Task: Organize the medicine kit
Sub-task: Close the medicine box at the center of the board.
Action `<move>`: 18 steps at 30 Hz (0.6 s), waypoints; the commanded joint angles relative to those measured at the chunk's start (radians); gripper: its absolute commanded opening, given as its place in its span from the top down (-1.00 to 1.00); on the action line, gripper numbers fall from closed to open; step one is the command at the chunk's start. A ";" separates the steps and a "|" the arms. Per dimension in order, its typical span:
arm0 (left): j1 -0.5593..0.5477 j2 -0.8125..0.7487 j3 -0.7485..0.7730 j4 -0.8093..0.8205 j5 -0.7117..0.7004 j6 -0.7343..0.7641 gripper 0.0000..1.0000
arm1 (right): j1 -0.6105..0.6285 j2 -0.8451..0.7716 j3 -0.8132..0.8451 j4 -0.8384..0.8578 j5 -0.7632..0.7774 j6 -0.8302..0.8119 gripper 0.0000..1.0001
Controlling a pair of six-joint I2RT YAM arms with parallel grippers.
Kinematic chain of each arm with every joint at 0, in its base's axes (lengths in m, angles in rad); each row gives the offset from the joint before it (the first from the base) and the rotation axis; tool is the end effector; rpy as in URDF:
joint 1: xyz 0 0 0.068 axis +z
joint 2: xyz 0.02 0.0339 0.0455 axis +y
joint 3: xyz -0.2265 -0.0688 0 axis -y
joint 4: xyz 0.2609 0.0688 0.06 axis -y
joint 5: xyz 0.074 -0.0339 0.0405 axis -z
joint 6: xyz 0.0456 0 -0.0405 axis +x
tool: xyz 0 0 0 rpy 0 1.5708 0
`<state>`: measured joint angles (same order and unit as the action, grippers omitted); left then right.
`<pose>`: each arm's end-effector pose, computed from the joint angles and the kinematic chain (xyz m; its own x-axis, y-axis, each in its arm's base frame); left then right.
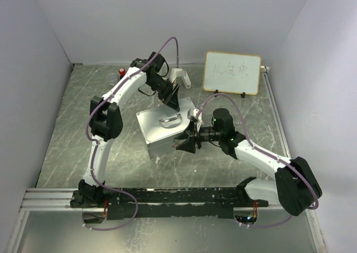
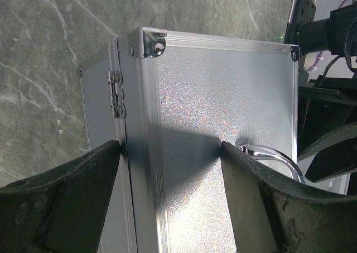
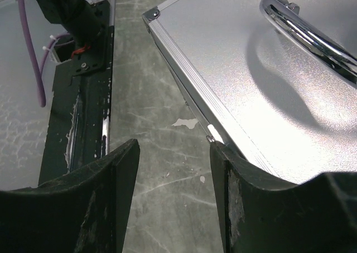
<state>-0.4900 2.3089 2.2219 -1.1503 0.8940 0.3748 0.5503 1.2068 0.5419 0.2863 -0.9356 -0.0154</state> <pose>0.3989 -0.2531 0.2212 -0.5855 0.5722 -0.5743 0.7890 0.2397 -0.5657 0.2157 0.1754 0.1741 -0.3004 -0.1950 -0.9337 -0.9525 0.1116 0.2832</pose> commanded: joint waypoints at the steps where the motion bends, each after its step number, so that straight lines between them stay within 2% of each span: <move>1: -0.030 0.040 -0.030 0.031 -0.058 0.027 -0.64 | 0.004 -0.004 0.017 0.030 -0.006 -0.001 -0.08; 10: -0.030 0.025 -0.058 0.040 -0.061 0.026 -0.64 | 0.005 -0.039 0.008 0.038 0.046 0.015 -0.06; 18: -0.030 0.018 -0.063 0.054 -0.077 0.014 -0.64 | 0.005 -0.120 0.054 -0.036 0.097 0.028 -0.18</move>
<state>-0.4900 2.3035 2.1952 -1.1172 0.9134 0.3592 0.5518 1.1374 0.5503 0.2749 -0.8886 0.0090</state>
